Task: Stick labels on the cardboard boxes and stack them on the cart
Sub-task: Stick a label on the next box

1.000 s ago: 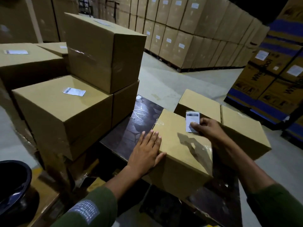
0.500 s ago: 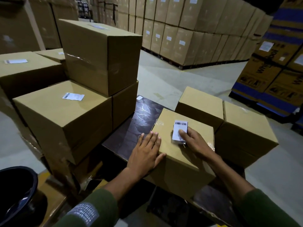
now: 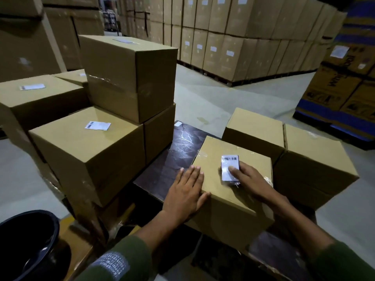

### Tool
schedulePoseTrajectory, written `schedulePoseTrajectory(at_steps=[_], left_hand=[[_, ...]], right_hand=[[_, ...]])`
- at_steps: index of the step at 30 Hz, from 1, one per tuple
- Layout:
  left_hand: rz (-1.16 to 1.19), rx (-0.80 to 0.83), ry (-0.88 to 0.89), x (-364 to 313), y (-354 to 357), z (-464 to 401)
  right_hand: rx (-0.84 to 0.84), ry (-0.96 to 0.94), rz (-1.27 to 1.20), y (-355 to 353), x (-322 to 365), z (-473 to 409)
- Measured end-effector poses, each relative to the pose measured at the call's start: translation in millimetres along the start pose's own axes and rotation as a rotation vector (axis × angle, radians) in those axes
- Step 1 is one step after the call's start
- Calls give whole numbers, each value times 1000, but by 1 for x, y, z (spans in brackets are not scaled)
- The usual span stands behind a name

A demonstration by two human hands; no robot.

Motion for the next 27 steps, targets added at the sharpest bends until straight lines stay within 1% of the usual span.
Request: schedulePoseTrajectory(at_steps=[3, 6, 8, 11, 14, 18, 22, 27], left_hand=[[9, -8, -8, -2, -2, 1], [11, 2, -19, -3, -2, 1], [-4, 13, -21, -2, -2, 0], [-24, 48, -30, -1, -4, 1], [-11, 71, -43, -3, -3, 2], [52, 80, -82, -4, -5, 2], [83, 124, -105, -1, -8, -1], [59, 193, -136, -6, -12, -2]], right_hand=[[34, -2, 31, -18, -11, 23], [-60, 10, 55, -31, -15, 8], [-100, 14, 56, -25, -9, -9], [-51, -22, 47, -5, 4, -17], [19, -48, 63, -6, 0, 4], [-50, -28, 47, -30, -20, 14], [-96, -37, 50, -24, -8, -11], [2, -77, 30, 0, 7, -8]])
Point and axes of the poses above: each hand's wrist, its own z-axis away from the middle knuckle, its own y-axis out of the palm, x = y × z, the point moved 7 cm from there along -z, towards the middle knuckle, and after that the axes turned 5 degrees about z, right-handed, at the moved point
